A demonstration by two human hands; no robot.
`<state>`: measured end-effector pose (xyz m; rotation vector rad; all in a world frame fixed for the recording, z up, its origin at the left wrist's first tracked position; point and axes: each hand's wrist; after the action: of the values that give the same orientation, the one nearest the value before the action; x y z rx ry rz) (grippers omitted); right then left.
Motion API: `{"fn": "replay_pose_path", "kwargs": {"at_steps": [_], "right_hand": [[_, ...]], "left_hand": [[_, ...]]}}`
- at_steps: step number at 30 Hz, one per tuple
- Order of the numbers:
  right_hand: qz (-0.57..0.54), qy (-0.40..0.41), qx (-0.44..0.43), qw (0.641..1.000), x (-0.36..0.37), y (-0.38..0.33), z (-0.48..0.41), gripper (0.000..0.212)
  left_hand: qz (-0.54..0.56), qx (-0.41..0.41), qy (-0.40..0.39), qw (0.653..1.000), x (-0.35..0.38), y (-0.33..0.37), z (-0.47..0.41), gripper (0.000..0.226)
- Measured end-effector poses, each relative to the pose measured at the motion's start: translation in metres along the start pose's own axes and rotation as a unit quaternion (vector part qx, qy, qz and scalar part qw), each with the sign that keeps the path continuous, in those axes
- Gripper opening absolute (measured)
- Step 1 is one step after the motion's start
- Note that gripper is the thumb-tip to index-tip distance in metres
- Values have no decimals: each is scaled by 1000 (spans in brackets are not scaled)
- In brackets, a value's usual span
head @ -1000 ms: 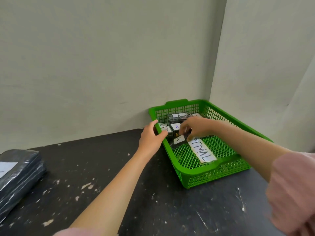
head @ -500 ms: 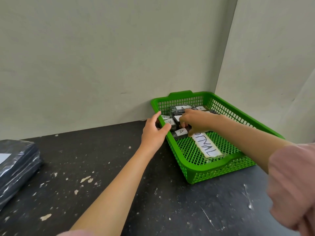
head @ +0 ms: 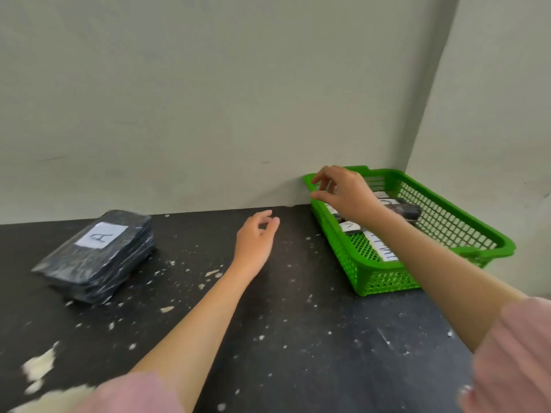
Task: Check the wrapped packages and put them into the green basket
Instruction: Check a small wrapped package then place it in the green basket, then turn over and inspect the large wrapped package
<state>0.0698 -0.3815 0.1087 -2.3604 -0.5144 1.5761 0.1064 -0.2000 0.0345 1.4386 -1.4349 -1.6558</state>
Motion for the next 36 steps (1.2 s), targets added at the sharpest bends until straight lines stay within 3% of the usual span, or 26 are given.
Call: {"fn": "replay_pose_path", "kwargs": {"at_steps": [3, 6, 10, 15, 19, 24, 30, 32, 34, 36], "right_hand": [[-119, 10, -21, 993, 52, -61, 2, 17], [-232, -42, 24, 972, 124, -115, 10, 19], [-336, -137, 99, 927, 204, -179, 24, 29], [-362, -89, 107, 922, 238, -224, 16, 31], [-389, -65, 124, 911, 245, -226, 8, 33], [-454, -46, 130, 880, 238, -222, 15, 29], [-563, 46, 202, 800, 212, -198, 34, 37], [-556, 84, 209, 800, 198, -180, 43, 55], [-512, 117, 205, 826, 184, -161, 55, 67], [-468, 120, 195, 854, 171, -144, 67, 56]], "left_hand": [[-82, 72, 134, 985, -65, -23, 38, 25], [-131, 120, 282, 943, -132, -51, 74, 20], [-162, 44, 403, 900, -200, -91, 104, 33], [38, -137, 312, 939, -216, -117, 98, 77], [135, -104, 240, 956, -209, -110, 86, 65], [152, -19, 216, 964, -198, -109, 94, 48], [209, -14, 161, 965, -182, -94, 98, 45], [226, -31, 118, 966, -177, -87, 97, 47], [241, -32, 52, 969, -172, -82, 95, 50], [249, -17, 9, 968, -167, -79, 92, 56]]}}
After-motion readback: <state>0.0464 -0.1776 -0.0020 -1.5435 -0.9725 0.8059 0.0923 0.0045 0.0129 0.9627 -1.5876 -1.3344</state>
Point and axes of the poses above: each hand's wrist, its own z-axis away from the middle knuckle, its own x-axis out of the palm, y = z × x, and after that the axes turned 7 degrees about -y, right-handed
